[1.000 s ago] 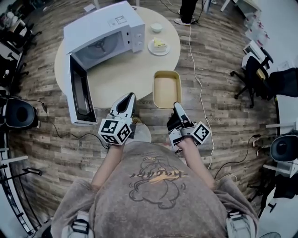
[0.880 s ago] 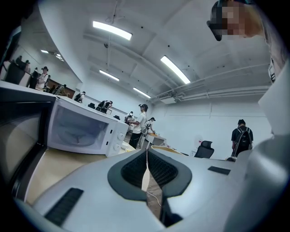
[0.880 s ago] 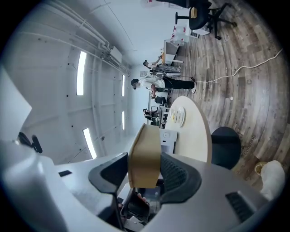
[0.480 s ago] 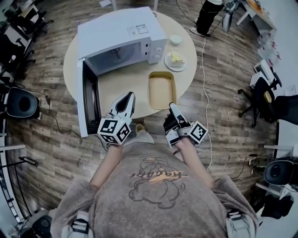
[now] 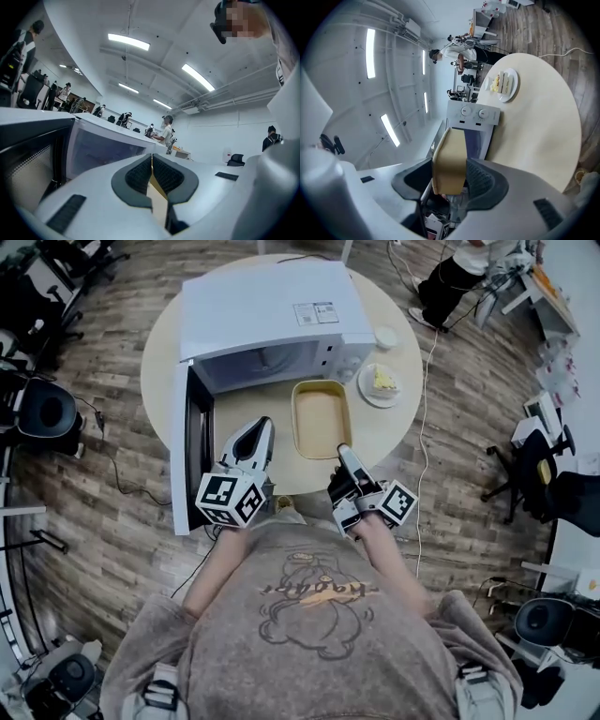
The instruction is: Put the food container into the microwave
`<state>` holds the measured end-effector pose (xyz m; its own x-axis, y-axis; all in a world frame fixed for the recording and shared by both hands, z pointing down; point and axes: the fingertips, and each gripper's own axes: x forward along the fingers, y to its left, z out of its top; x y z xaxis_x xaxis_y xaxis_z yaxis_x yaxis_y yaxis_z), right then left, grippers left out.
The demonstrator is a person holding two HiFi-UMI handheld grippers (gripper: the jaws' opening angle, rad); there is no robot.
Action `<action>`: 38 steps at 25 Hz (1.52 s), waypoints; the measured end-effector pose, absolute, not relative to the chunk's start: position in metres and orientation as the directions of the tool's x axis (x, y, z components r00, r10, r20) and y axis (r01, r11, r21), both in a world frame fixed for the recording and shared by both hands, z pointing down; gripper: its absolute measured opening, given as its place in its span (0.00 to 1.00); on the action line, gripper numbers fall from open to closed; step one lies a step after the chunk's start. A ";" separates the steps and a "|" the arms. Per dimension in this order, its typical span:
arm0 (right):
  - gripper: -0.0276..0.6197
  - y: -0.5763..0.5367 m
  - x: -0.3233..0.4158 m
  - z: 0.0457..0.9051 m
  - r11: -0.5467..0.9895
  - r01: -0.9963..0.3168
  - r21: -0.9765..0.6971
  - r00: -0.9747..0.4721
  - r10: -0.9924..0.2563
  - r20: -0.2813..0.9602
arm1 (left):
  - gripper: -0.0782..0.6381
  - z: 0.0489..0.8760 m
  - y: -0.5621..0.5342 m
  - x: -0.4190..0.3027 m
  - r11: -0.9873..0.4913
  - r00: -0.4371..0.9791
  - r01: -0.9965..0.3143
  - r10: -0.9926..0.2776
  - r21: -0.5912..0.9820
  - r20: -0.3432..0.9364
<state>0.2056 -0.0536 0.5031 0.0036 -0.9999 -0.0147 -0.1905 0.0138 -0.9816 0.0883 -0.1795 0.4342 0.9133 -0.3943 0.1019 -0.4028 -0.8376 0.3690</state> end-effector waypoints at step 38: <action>0.39 -0.184 0.232 0.521 0.067 -0.115 -0.991 -0.443 -0.897 -0.009 | 0.16 0.435 -0.246 0.082 -0.596 0.667 -0.731 -0.728 0.333 0.159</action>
<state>0.2325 -0.1845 0.5212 -0.4427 -0.8966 -0.0094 -0.1147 0.0671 -0.9911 0.0822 -0.2459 0.4351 0.6666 -0.7283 0.1586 -0.7306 -0.5962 0.3329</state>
